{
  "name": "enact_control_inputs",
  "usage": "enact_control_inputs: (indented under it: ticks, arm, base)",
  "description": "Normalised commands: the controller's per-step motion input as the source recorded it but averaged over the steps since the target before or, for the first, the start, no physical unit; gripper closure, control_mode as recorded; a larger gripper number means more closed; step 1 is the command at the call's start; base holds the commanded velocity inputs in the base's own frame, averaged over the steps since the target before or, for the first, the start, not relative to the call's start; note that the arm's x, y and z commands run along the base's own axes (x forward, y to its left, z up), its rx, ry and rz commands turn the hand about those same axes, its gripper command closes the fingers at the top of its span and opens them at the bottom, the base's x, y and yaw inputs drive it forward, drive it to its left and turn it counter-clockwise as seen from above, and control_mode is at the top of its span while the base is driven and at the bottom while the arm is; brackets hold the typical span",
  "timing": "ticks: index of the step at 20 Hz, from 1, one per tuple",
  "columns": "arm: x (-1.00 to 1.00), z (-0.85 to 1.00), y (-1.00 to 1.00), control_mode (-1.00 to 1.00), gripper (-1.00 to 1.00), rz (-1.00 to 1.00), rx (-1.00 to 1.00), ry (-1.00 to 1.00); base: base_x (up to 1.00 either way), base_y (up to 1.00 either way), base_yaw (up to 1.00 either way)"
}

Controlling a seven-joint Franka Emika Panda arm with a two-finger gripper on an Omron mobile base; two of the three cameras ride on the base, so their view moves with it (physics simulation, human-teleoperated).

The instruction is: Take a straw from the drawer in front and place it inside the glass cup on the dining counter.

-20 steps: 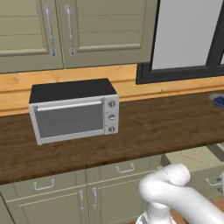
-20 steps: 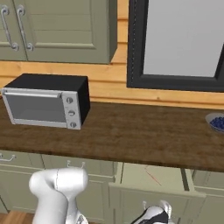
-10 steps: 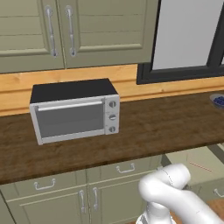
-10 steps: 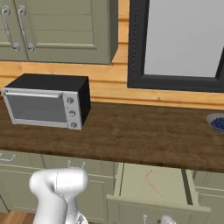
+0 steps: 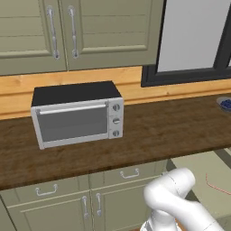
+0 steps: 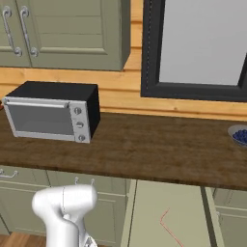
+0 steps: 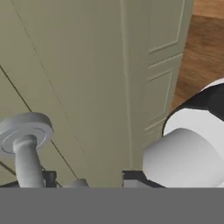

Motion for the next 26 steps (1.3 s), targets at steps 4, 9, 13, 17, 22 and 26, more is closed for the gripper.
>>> enact_control_inputs:
  ticks: [4, 9, 13, 17, 22, 26]
  arm:
    - [0.03, 1.00, 0.20, -1.00, -1.00, -0.04, -0.09, 0.08]
    - [0.22, 1.00, 0.28, -1.00, -1.00, 0.00, -0.14, 0.33]
    - [0.42, 1.00, 0.54, -1.00, -1.00, 0.00, -0.28, 0.48]
    - [0.66, 0.94, 0.80, -1.00, -1.00, 0.00, -0.34, 0.42]
    - [0.06, 0.94, 0.52, -1.00, -1.00, -0.02, -0.27, 0.28]
    - [0.00, 1.00, 0.51, -1.00, -1.00, -0.01, -0.26, 0.07]
  base:
    - [0.00, 0.00, 0.00]
    - [0.00, 0.00, 0.00]
    - [0.00, 0.00, 0.00]
    - [0.00, 0.00, 0.00]
    - [0.00, 0.00, 0.00]
    - [0.00, 0.00, 0.00]
